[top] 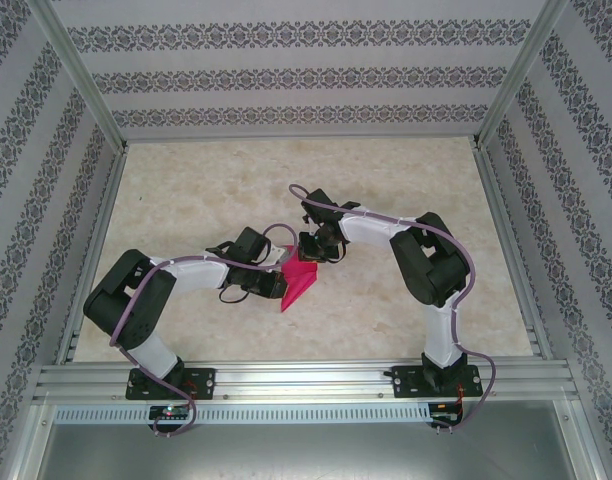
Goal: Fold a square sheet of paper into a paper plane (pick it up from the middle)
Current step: Third fold the triangle at the center of the table.
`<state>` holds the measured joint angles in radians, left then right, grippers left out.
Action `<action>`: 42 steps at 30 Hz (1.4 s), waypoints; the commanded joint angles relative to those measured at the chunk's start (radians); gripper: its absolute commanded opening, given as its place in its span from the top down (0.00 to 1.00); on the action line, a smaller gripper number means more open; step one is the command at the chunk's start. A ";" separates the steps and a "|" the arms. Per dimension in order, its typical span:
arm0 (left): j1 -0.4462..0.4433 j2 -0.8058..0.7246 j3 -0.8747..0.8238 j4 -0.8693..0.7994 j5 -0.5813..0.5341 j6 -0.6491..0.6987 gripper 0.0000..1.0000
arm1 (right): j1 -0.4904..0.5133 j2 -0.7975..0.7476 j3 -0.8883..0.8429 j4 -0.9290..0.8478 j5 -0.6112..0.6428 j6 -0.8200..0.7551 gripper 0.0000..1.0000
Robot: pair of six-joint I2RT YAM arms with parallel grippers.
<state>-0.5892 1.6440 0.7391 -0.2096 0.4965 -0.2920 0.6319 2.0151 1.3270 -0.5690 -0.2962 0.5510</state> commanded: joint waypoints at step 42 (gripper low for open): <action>0.008 -0.007 0.025 -0.031 -0.005 0.024 0.90 | 0.105 -0.319 -0.531 0.664 -0.086 0.443 0.92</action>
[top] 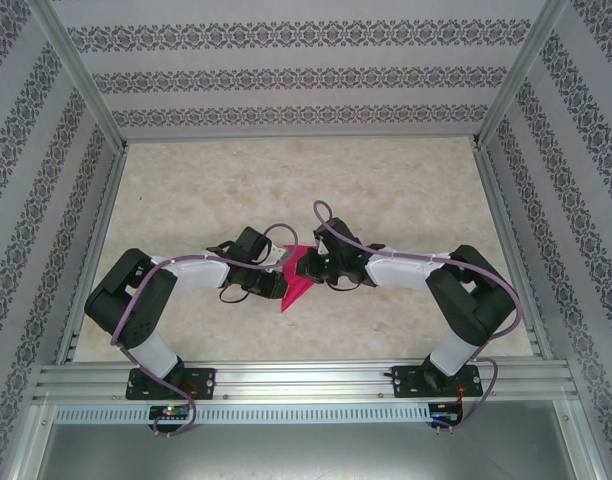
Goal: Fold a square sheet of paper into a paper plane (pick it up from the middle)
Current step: Third fold the triangle at the center of the table.
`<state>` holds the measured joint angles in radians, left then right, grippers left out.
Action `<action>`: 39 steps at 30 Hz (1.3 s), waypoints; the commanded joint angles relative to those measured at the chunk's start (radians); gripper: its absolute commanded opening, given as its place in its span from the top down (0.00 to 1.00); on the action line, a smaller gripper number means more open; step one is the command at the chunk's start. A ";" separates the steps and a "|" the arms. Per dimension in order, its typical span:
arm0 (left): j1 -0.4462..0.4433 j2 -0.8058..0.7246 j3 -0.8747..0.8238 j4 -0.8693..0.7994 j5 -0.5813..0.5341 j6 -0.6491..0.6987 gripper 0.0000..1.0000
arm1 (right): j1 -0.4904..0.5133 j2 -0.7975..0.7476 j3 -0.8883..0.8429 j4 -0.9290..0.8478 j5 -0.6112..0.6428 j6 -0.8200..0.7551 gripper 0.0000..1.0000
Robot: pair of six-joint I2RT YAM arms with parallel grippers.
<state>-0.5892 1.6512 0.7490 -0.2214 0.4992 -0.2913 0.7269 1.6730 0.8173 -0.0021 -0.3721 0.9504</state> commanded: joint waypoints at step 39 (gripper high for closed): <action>0.007 0.013 0.023 -0.073 -0.069 0.014 0.91 | -0.046 0.037 0.001 0.019 0.031 0.005 0.88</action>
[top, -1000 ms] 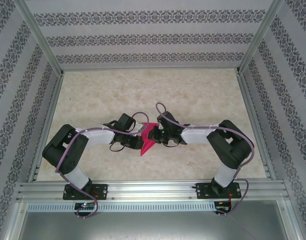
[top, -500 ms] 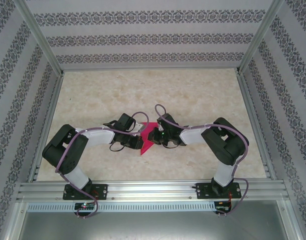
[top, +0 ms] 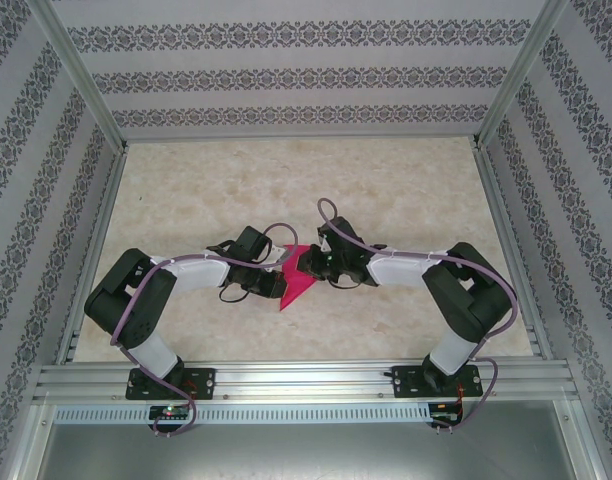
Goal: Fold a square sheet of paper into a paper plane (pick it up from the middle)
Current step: Third fold the triangle at the center of the table.
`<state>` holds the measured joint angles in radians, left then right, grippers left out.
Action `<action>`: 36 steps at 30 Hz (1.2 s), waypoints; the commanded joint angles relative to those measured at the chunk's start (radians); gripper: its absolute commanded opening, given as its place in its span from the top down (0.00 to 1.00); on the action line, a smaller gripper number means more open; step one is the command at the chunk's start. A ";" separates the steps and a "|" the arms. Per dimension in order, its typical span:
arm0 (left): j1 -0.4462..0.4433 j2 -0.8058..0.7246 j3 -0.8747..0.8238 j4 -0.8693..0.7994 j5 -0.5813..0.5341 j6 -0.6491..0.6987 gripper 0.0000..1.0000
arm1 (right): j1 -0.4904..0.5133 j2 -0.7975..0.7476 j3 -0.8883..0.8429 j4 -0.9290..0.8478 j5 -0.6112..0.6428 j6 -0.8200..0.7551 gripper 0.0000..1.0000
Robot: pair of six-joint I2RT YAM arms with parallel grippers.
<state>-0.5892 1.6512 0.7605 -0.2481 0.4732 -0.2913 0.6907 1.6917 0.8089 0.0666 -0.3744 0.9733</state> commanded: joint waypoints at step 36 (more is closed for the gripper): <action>0.008 0.025 0.014 -0.054 -0.035 0.020 0.91 | -0.059 -0.018 -0.031 -0.132 0.095 -0.055 0.87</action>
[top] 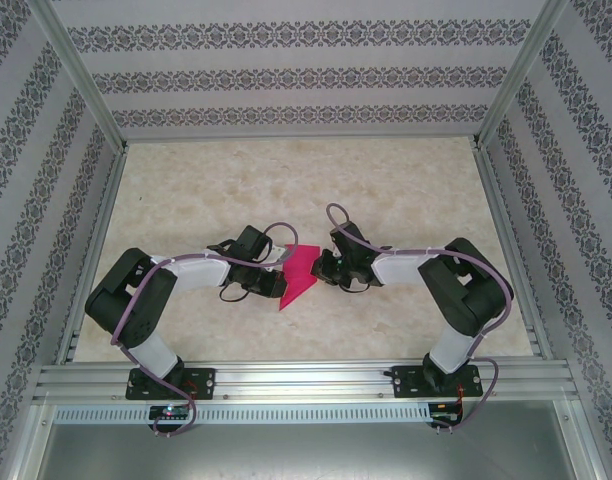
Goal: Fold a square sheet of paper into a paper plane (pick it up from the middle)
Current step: Third fold the triangle at the center of the table.
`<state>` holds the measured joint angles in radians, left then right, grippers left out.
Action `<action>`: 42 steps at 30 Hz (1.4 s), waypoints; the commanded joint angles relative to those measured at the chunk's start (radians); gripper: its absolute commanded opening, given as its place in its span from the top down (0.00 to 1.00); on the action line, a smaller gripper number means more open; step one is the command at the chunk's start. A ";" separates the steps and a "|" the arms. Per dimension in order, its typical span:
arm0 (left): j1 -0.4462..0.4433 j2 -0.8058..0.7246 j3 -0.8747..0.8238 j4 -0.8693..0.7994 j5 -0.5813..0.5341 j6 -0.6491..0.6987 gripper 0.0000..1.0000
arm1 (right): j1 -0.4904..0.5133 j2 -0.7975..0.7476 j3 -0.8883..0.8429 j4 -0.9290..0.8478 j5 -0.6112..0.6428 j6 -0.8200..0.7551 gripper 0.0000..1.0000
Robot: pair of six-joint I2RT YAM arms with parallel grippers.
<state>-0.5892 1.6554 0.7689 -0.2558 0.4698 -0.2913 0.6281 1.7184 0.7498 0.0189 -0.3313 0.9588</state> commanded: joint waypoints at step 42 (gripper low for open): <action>-0.001 -0.206 0.045 -0.031 0.147 -0.272 0.72 | 0.099 0.085 0.020 -0.009 0.044 -0.011 0.89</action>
<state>-0.5892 1.4502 0.8253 -0.3492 0.4934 -0.4797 0.7246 1.7721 0.7959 0.0395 -0.3336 0.9451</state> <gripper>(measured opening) 0.282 0.110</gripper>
